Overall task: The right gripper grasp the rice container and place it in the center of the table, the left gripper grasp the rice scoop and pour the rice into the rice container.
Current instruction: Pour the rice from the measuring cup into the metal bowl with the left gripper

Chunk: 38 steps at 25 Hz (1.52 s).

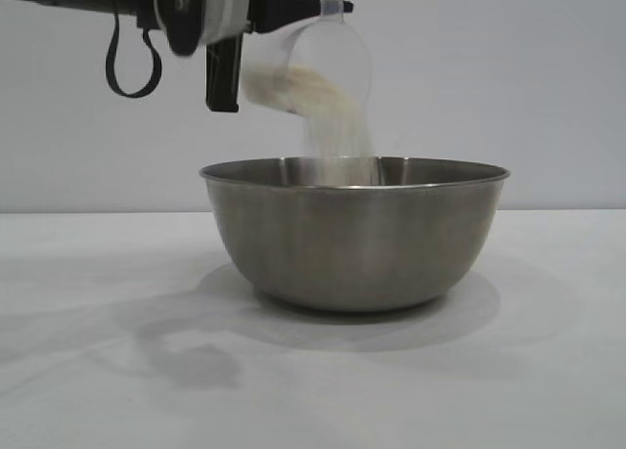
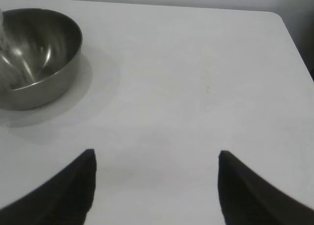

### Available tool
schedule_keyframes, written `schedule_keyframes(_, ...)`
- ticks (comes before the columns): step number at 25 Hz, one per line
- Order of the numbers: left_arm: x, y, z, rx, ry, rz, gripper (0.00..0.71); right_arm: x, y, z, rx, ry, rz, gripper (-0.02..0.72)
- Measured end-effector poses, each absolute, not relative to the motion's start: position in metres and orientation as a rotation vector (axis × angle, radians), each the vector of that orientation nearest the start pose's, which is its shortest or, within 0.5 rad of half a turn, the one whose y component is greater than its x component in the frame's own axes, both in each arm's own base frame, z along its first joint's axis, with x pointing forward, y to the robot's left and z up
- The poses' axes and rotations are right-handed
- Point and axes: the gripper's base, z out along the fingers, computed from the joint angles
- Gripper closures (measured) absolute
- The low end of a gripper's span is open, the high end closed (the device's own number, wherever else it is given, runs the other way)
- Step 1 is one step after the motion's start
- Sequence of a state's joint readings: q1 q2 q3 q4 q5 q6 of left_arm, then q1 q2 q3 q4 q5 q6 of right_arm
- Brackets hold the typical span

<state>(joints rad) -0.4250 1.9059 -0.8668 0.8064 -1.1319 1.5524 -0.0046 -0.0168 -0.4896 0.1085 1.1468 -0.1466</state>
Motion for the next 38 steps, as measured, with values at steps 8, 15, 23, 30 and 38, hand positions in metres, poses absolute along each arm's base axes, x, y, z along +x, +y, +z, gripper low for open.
schedule_keyframes(8,0.3035,-0.2075,0.1819,1.611,-0.148,0.802,0.710,-0.0103,0.0090,0.2679,-0.161,2.113,0.042,0.255)
schedule_keyframes(15,0.3027,-0.2079,0.1814,1.616,-0.301,0.928,0.710,-0.0103,0.0090,0.2679,-0.161,2.113,0.042,0.255)
schedule_keyframes(23,0.3019,-0.2084,0.1812,1.607,-0.471,1.061,0.710,-0.0103,0.0090,0.2679,-0.161,2.113,0.042,0.255)
schedule_keyframes(30,0.3012,-0.2091,0.1811,1.606,-0.479,1.059,0.710,-0.0103,0.0090,0.2679,-0.161,2.113,0.042,0.255)
schedule_keyframes(38,0.3010,-0.2092,0.1810,1.605,-0.482,1.058,0.710,-0.0103,0.0090,0.2679,-0.161,2.113,0.042,0.255)
